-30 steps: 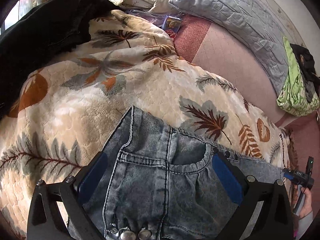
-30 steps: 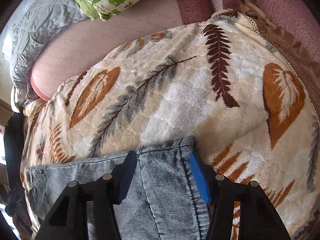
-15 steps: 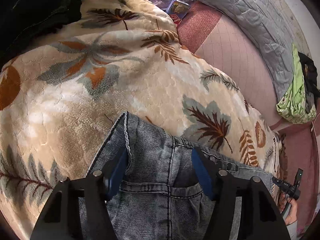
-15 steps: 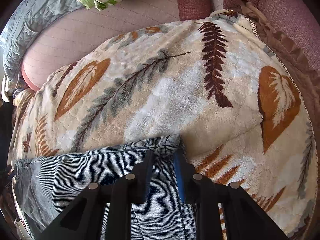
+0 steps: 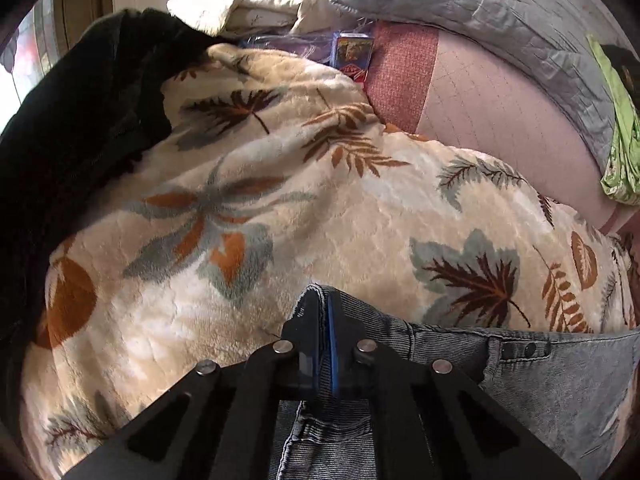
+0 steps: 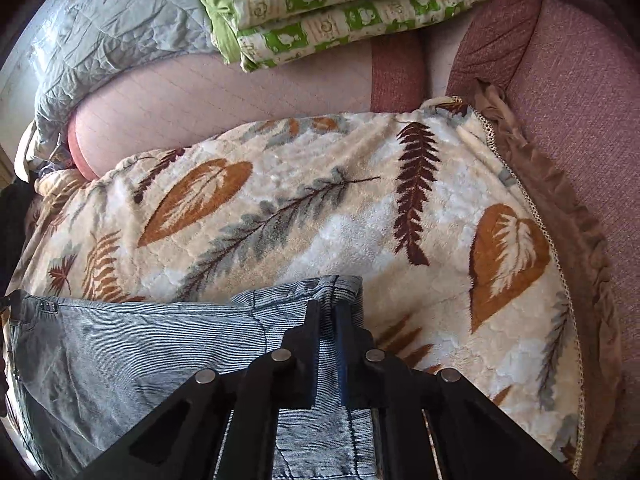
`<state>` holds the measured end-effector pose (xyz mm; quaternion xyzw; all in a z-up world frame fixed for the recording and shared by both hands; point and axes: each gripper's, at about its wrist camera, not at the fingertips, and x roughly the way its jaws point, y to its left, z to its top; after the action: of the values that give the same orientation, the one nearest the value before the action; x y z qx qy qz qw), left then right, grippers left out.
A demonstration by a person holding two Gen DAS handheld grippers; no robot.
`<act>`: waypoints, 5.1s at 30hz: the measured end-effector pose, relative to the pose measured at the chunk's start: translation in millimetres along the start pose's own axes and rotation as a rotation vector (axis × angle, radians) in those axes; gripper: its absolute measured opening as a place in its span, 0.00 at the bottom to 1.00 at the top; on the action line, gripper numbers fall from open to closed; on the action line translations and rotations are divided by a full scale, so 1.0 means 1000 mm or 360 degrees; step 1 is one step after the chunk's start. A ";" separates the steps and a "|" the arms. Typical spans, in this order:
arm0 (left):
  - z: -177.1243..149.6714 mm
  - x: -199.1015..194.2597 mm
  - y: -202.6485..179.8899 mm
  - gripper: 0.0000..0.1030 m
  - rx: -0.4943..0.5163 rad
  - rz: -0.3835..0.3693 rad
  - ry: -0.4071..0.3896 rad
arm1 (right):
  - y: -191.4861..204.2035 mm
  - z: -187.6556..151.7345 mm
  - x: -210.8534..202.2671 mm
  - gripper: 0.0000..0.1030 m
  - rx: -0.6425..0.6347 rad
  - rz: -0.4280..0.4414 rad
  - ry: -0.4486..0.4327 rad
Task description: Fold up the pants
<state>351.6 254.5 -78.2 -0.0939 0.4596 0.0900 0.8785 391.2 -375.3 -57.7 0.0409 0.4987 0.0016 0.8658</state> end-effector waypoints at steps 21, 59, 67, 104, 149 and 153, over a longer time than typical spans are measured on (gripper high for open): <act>-0.088 -0.040 0.024 0.68 0.0057 0.0034 0.0139 | -0.049 -0.103 0.018 0.27 0.0267 0.0250 0.0400; -0.156 -0.149 0.033 0.67 0.0095 0.0037 -0.0060 | -0.063 -0.215 -0.103 0.69 0.0420 0.0297 0.0206; -0.226 -0.141 0.044 0.67 -0.0132 -0.0060 0.0126 | -0.092 -0.287 -0.095 0.68 0.0695 0.0385 0.0334; -0.248 -0.135 0.058 0.34 -0.0001 -0.0045 0.0366 | -0.008 -0.281 -0.134 0.38 0.0195 0.0259 0.0070; -0.135 -0.133 0.011 0.65 -0.0083 -0.0213 0.0112 | -0.001 -0.142 -0.080 0.80 0.0299 0.0449 0.0102; -0.082 -0.094 0.012 0.65 -0.0131 -0.0260 0.0146 | -0.008 -0.098 -0.052 0.80 0.0301 0.0389 0.0131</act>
<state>231.0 239.0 -47.4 -0.1712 0.4861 0.0325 0.8563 279.7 -378.4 -62.4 0.1825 0.5229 0.0618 0.8303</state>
